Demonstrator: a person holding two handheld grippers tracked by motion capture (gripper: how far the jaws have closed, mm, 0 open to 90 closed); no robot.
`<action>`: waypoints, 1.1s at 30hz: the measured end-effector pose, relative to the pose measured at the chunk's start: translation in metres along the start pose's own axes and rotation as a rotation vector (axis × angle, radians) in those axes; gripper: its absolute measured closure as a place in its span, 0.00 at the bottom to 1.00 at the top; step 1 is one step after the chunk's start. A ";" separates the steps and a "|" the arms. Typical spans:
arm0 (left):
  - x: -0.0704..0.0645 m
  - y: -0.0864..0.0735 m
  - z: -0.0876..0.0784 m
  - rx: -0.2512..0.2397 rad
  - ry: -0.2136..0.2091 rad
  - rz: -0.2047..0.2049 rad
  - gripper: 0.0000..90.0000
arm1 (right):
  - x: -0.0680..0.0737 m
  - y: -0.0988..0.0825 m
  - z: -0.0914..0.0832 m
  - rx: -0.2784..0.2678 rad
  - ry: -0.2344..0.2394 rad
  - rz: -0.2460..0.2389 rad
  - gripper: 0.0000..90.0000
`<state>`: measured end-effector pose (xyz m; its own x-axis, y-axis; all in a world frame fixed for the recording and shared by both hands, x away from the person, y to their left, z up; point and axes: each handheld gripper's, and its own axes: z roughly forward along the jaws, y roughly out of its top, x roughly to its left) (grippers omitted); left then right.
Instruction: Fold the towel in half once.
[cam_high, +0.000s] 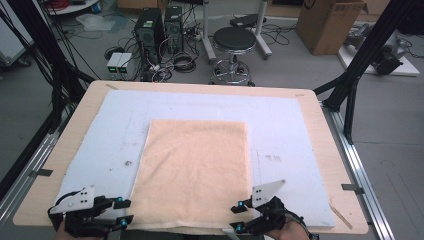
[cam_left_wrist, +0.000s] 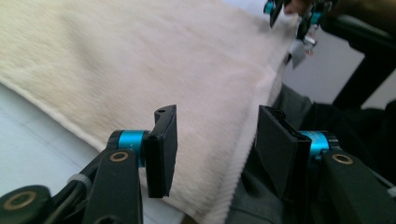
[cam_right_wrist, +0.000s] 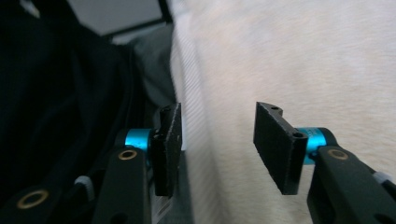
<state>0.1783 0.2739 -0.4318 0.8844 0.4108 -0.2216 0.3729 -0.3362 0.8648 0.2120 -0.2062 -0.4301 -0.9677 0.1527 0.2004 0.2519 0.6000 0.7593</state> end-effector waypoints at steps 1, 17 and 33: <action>-0.002 -0.002 0.003 0.024 -0.008 0.007 0.54 | 0.004 0.000 0.001 0.023 -0.015 -0.019 0.58; 0.005 -0.004 0.014 0.089 0.024 0.010 0.56 | 0.012 -0.001 -0.008 0.044 -0.054 -0.106 0.98; 0.004 -0.003 0.012 0.074 0.032 0.005 0.57 | 0.025 -0.004 -0.005 0.078 0.102 -0.090 0.79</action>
<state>0.1841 0.2666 -0.4410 0.8773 0.4355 -0.2017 0.3891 -0.3992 0.8302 0.1865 -0.2086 -0.4255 -0.9799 0.0173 0.1985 0.1591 0.6677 0.7272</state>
